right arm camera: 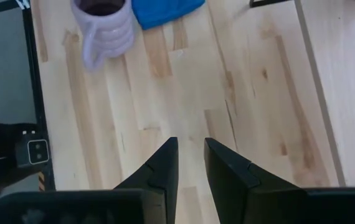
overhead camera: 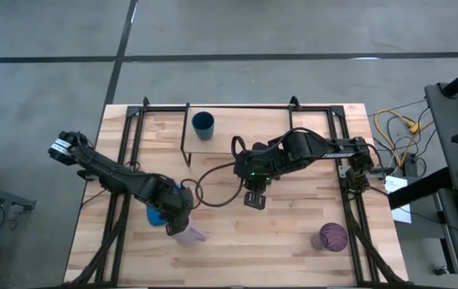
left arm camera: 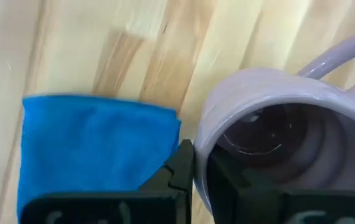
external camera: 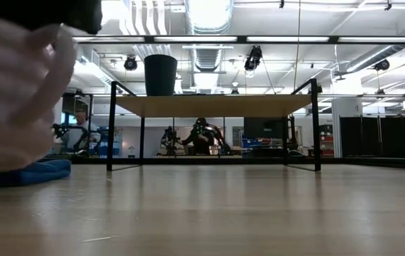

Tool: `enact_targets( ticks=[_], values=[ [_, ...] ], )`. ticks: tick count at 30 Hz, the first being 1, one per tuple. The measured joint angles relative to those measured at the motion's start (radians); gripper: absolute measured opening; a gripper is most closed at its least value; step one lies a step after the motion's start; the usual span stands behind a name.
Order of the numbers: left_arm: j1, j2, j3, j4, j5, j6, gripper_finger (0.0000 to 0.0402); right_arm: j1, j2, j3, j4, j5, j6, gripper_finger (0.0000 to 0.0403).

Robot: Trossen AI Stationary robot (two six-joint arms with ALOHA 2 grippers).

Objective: Stack small to large cups/mugs on shelf
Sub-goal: Put the light purple mug on the shelf

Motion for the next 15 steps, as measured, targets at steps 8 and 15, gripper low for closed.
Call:
enact_targets(
  ticks=[8, 15],
  values=[
    [0.167, 0.014, 0.141, -0.055, -0.066, 0.266, 0.0007, 0.001, 0.0, 0.0, -0.004, 0.0, 0.007, 0.0072],
    [0.317, 0.171, 0.263, -0.073, -0.053, 0.582, 0.0006, 0.001, 0.0, 0.0, -0.089, 0.049, 0.054, 0.0068]
  ],
)
